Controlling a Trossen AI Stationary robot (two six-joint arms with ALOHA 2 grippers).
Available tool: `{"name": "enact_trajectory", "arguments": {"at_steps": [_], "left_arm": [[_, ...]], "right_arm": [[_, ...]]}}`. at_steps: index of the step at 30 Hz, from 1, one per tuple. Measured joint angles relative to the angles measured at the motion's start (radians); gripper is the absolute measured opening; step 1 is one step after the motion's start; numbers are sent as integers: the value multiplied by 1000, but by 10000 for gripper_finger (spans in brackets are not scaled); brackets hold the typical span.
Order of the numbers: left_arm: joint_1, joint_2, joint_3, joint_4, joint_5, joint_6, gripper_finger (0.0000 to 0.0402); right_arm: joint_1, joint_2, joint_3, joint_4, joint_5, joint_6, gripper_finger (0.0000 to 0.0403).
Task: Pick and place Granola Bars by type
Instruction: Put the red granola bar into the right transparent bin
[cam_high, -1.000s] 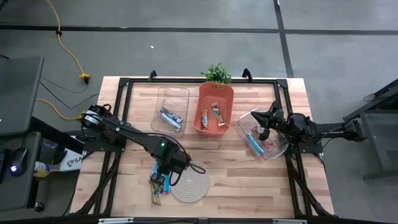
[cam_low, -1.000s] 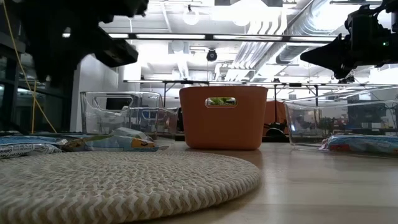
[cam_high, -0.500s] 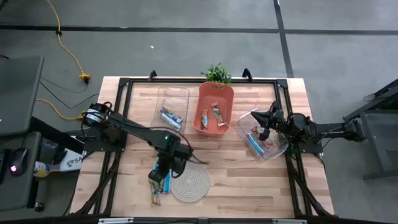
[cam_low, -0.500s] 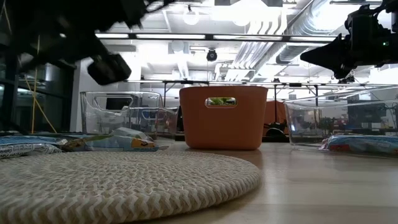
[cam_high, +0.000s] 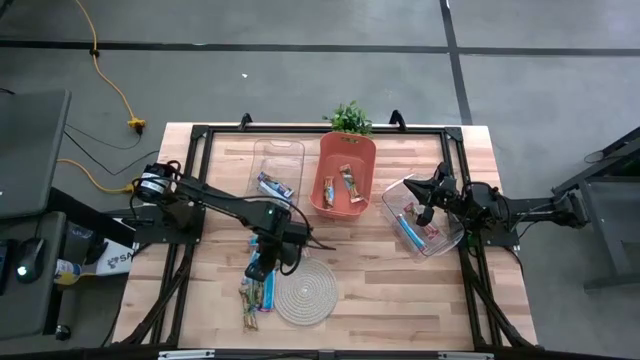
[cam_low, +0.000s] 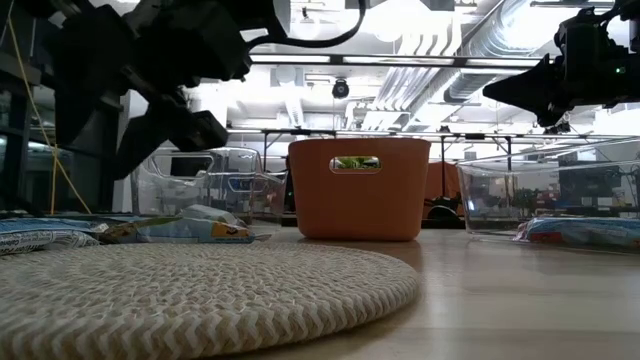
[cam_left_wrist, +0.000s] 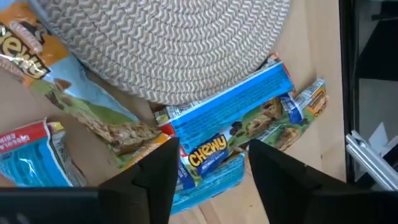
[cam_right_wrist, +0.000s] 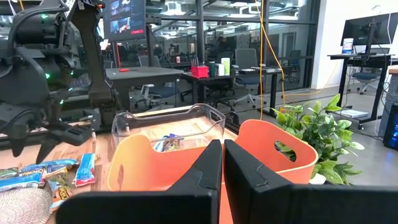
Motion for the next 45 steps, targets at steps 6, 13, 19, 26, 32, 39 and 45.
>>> {"name": "enact_trajectory", "arguments": {"at_steps": [6,13,19,26,32,39,45], "left_arm": [[50,0,-33,36,1,14,201],[131,0,-81,68,-21,40,201],[188,0,-123,118,-48,61,202],[215,0,-136,131,-84,86,202],[213,0,-136,114,-102,74,202],[175,0,-136,66,-111,50,202],[119,-3,-131,45,-108,10,202]], "right_arm": [[0,0,0,0,0,0,0],[0,0,0,0,0,0,0],[0,0,0,0,0,0,0],[0,0,0,0,0,0,0],[0,0,0,0,0,0,0],[0,0,0,0,0,0,0],[0,0,0,0,0,0,0]]}}
